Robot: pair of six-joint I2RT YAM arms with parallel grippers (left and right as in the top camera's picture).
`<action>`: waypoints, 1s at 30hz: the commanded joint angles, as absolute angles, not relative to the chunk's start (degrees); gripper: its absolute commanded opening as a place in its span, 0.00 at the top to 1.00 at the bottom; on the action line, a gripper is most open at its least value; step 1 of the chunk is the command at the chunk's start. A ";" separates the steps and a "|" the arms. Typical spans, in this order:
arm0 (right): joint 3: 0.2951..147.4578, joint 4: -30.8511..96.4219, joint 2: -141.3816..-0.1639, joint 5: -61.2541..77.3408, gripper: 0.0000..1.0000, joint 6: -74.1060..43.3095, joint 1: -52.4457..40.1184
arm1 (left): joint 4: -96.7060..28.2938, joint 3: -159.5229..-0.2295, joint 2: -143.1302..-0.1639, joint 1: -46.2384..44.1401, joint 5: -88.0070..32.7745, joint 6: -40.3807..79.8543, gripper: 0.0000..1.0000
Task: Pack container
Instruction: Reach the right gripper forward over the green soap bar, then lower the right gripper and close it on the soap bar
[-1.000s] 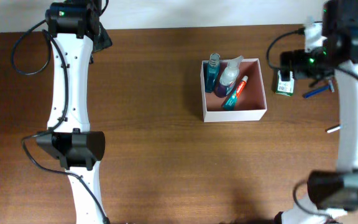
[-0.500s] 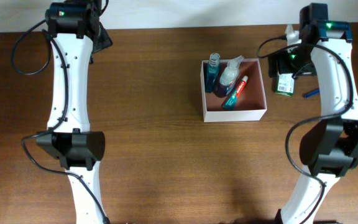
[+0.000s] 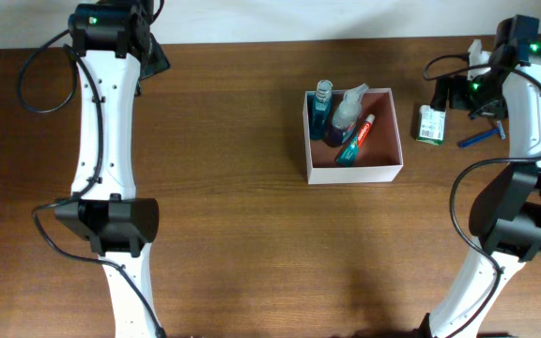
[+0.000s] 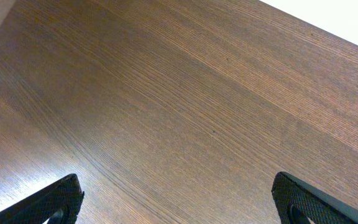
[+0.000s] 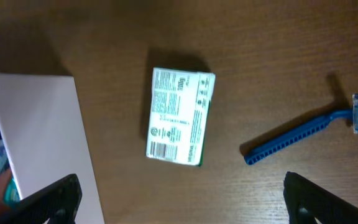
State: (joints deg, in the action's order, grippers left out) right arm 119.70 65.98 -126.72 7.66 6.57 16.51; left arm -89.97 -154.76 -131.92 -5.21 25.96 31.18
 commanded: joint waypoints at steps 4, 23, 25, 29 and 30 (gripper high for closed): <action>120.79 63.75 -129.82 8.49 0.01 -0.12 16.03 | -90.04 -154.63 -132.53 -5.08 26.72 31.88 0.01; 120.77 61.67 -138.96 8.38 0.01 -0.08 16.08 | -90.04 -154.63 -132.53 -5.08 26.72 31.90 0.01; 120.77 61.71 -139.61 8.34 0.01 -0.05 16.01 | -90.04 -154.63 -132.53 -5.08 26.74 31.88 0.01; 120.75 61.23 -140.31 7.90 0.01 -0.05 15.59 | -90.04 -154.63 -132.53 -5.08 26.74 31.90 0.01; 120.75 61.01 -140.31 7.42 0.01 -0.05 15.38 | -90.04 -154.63 -132.53 -5.08 26.74 31.88 0.01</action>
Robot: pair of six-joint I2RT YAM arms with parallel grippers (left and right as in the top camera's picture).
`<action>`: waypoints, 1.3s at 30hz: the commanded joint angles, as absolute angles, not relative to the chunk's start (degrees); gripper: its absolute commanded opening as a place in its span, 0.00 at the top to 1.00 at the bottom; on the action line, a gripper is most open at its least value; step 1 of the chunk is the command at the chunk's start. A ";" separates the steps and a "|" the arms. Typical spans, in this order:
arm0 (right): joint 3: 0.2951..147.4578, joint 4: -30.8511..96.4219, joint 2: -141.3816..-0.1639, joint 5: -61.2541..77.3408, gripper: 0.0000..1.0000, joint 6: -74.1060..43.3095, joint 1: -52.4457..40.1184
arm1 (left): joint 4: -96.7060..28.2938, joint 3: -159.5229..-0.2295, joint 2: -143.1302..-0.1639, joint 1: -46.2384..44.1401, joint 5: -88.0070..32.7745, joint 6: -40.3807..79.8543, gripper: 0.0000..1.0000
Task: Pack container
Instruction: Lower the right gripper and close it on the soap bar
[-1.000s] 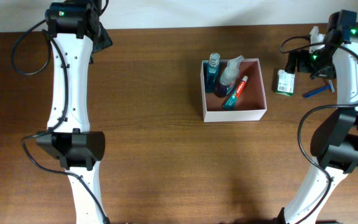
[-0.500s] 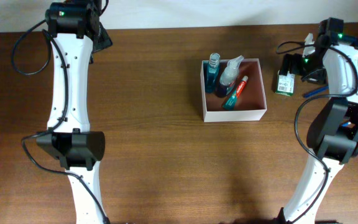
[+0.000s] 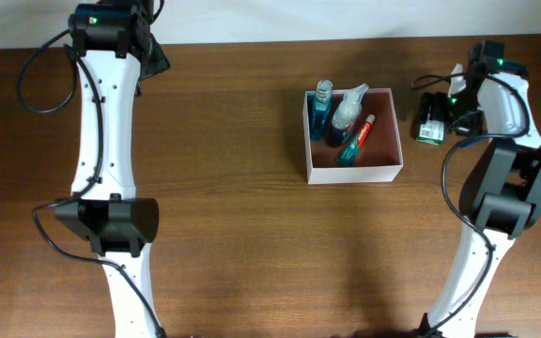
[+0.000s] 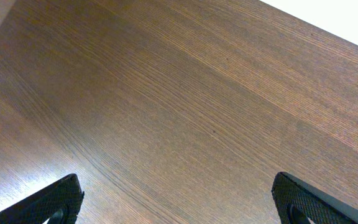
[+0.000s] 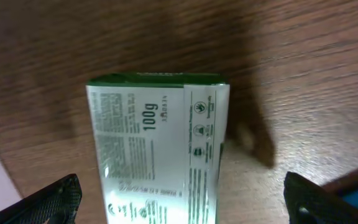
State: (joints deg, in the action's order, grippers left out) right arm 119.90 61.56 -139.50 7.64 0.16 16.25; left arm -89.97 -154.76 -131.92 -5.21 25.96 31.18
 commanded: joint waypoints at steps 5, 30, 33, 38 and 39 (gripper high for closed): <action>120.75 60.42 -140.57 5.96 0.01 1.45 14.13 | -90.04 -154.63 -132.53 -5.08 26.74 31.90 0.01; 120.27 60.18 -141.80 1.19 0.18 1.67 12.49 | -90.04 -154.63 -132.53 -5.08 26.74 31.88 0.01; 120.05 60.20 -142.02 1.19 0.19 1.67 12.49 | -90.04 -154.63 -132.53 -5.08 26.74 31.88 0.01; 120.05 60.01 -142.04 1.17 0.30 1.67 12.49 | -90.04 -154.63 -132.53 -5.08 26.74 31.88 0.01; 120.05 59.96 -142.04 1.19 0.33 1.67 12.49 | -90.04 -154.63 -132.53 -5.08 26.72 31.88 0.01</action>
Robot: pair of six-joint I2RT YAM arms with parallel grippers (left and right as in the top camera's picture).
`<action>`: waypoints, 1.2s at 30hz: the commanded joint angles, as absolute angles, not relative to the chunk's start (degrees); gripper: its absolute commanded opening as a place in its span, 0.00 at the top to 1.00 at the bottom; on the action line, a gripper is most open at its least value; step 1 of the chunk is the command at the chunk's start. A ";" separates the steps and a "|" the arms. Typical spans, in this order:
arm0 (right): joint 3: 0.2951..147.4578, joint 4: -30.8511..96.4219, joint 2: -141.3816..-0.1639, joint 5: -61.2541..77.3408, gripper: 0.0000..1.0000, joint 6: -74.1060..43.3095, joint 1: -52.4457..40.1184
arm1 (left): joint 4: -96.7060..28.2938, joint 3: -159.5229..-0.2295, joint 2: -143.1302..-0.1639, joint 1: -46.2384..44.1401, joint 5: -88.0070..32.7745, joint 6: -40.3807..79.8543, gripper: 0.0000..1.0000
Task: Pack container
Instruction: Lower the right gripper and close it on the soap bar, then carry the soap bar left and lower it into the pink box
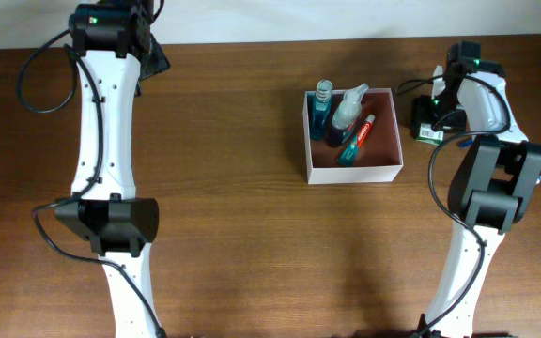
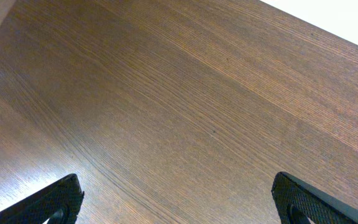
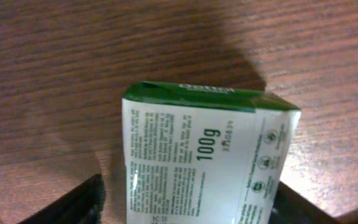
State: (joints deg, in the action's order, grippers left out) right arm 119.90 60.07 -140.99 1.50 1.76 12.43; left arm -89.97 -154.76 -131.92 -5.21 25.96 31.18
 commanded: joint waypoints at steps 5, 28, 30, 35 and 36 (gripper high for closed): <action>120.05 60.05 -142.04 1.19 0.42 1.65 12.49 | -90.04 -154.63 -132.53 -5.08 26.72 31.88 0.01; 150.43 90.35 -140.84 7.40 0.69 -2.31 11.49 | -90.04 -154.63 -132.53 -5.08 26.72 31.88 0.01; 154.71 94.13 -140.84 10.13 0.69 -3.60 10.87 | -90.04 -154.63 -132.53 -5.08 26.72 31.88 0.01; 159.13 97.30 -140.49 18.63 0.68 -6.87 8.84 | -90.04 -154.63 -132.53 -5.13 26.74 31.90 0.01; 159.11 97.34 -140.49 19.31 0.68 -7.18 8.43 | -90.04 -154.63 -132.53 -5.13 26.74 31.88 0.01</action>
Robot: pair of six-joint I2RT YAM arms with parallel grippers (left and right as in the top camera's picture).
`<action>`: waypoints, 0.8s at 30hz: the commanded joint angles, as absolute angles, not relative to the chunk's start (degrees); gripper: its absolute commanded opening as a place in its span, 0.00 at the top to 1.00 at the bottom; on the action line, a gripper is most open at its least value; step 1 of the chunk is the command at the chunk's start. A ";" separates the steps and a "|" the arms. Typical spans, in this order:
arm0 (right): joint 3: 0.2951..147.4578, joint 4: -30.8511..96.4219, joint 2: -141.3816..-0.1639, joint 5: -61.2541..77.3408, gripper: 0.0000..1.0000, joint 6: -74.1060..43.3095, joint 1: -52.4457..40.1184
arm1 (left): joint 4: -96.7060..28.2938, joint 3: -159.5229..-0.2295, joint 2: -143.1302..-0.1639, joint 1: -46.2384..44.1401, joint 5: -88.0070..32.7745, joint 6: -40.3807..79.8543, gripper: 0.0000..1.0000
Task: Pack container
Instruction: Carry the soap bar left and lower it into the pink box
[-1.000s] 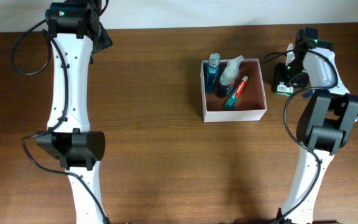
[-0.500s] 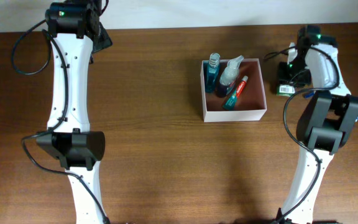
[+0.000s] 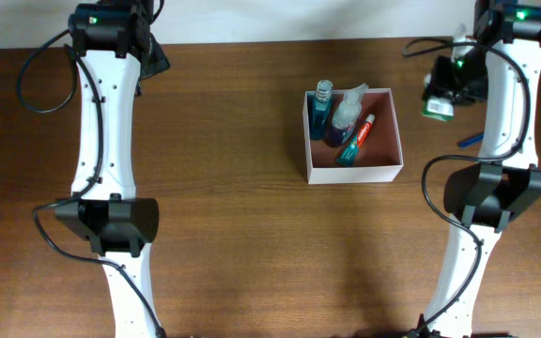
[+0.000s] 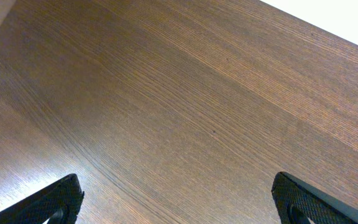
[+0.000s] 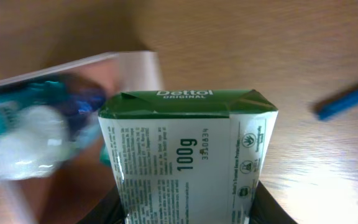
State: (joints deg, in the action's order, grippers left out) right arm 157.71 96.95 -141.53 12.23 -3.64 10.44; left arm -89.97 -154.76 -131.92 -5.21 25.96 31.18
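Note:
My right gripper (image 3: 442, 97) is shut on a green and white soap box (image 5: 188, 155), held in the air to the right of the white container (image 3: 384, 170). In the right wrist view the box fills the space between the dark fingers (image 5: 106, 208). The container holds a blue bottle (image 3: 321, 99), a spray bottle (image 3: 347, 108) and a toothpaste tube (image 3: 356, 141). A blue razor (image 3: 469, 140) lies on the table to the right. My left gripper (image 4: 178, 199) hangs open over bare wood at the far left.
The brown table (image 3: 252, 235) ends at a white wall behind. Both white arms stand along the left and right sides. The right arm's cables hang near the razor.
My right gripper was down around the soap box on the table. Now it holds the box lifted, with the container's edge and the razor visible below. The left arm has not moved.
The soap box and razor lay right of the container with my right gripper open above them. Then the gripper was closer over the box, then down with its fingers either side of it. Now the box is held off the table.

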 commanded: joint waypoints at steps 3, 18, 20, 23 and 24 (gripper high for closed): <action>158.63 97.32 -140.51 19.05 0.67 -7.18 6.79 | -90.04 -154.63 -132.53 -5.13 26.72 31.88 0.01; 158.41 97.34 -140.55 18.85 0.59 -7.16 3.70 | -90.04 -154.63 -132.53 -5.13 26.74 31.88 0.00; 158.41 97.34 -140.57 18.87 0.59 -7.18 3.62 | -90.04 -154.63 -132.53 -5.13 26.74 31.90 0.01; 158.06 97.32 -140.64 18.83 0.57 -7.16 3.01 | -90.04 -154.63 -132.53 -5.13 26.72 31.88 0.01; 157.73 97.32 -140.64 18.83 0.56 -7.16 2.85 | -90.04 -154.63 -132.53 -5.13 26.74 31.88 0.01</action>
State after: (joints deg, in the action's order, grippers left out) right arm 158.04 96.99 -141.56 17.93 -7.25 3.86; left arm -89.97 -154.76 -131.92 -5.21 25.96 31.18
